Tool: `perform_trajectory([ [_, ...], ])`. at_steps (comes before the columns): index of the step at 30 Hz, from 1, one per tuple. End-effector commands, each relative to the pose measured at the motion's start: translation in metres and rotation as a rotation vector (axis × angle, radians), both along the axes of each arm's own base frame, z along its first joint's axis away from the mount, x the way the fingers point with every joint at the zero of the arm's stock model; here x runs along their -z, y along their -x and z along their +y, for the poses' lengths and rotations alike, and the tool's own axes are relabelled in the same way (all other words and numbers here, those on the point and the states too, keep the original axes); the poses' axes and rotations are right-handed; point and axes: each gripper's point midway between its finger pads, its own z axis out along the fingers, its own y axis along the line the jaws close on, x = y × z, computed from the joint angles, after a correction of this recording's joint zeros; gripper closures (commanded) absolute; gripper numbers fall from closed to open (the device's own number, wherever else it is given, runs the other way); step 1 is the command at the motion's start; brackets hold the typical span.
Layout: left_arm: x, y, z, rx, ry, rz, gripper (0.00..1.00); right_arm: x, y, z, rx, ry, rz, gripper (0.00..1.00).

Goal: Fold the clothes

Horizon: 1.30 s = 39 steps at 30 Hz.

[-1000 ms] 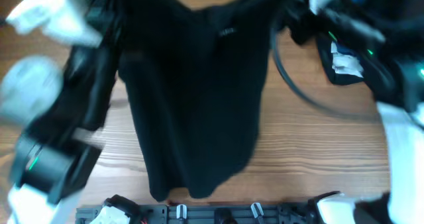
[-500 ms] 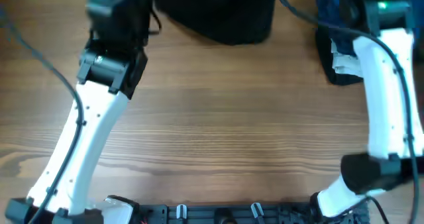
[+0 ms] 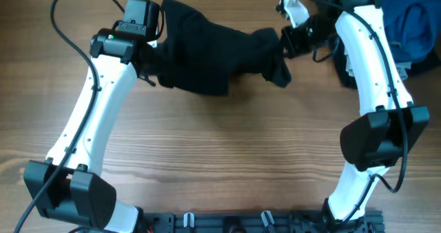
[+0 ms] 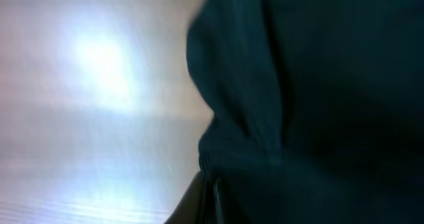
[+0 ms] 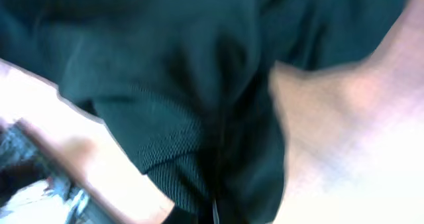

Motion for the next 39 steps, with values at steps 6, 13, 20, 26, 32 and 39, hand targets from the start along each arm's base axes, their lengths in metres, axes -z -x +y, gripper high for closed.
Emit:
perform_trajectory([
  [6,0.008,0.069,-0.022,0.009,0.161,0.282,0.96,-0.01,0.024,0.004,0.07,-0.008,0.111,0.96],
  [13,0.013,0.127,-0.012,-0.015,0.129,0.524,0.78,-0.006,0.026,0.005,0.108,0.047,0.129,0.96],
  [20,0.064,0.121,-0.038,0.051,0.172,0.486,0.12,-0.001,0.022,-0.005,0.111,0.111,0.102,0.8],
  [26,0.097,0.074,-0.024,0.026,0.125,0.285,0.14,-0.002,0.005,-0.002,0.114,0.096,0.032,0.55],
  [32,0.073,-0.038,0.035,-0.09,0.163,-0.138,0.15,-0.006,-0.021,0.002,0.12,0.069,-0.079,0.49],
  [39,0.13,-0.089,0.038,0.035,0.168,-0.204,0.18,-0.007,-0.024,0.003,0.122,0.066,-0.093,0.48],
])
